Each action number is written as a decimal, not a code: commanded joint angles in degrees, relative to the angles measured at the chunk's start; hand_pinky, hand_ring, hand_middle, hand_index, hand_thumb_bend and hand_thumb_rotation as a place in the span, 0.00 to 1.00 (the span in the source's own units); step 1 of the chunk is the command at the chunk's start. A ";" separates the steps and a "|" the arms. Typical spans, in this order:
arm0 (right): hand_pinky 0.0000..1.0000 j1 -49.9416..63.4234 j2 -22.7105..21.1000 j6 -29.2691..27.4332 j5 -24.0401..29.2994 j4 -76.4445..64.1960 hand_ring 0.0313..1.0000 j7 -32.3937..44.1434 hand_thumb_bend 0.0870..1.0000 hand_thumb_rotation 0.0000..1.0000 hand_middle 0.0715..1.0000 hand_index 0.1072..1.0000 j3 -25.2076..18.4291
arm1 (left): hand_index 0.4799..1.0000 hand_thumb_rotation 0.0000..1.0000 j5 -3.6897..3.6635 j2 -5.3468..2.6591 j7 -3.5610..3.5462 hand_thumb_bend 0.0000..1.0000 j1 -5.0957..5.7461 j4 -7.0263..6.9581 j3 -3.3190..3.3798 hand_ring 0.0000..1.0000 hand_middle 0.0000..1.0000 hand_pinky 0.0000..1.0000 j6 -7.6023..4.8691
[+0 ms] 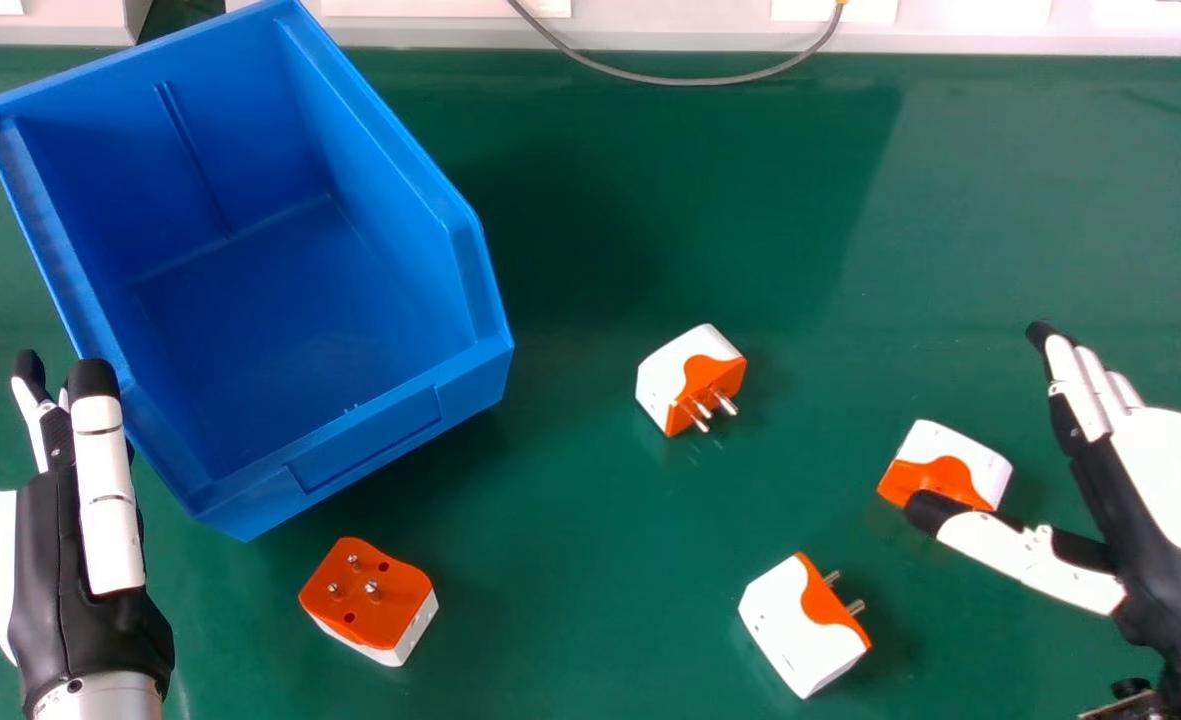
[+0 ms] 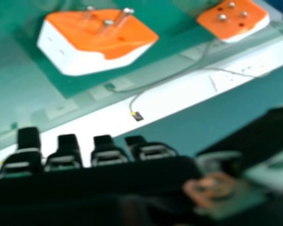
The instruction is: Pick all objects and put in blue box
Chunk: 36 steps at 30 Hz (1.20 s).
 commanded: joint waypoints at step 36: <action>0.91 -6.62 -3.65 7.05 -4.97 8.12 0.96 0.43 0.58 0.73 1.00 0.97 6.67 | 1.00 1.00 -0.08 0.63 -0.67 0.64 0.19 -1.97 0.63 1.00 1.00 1.00 0.33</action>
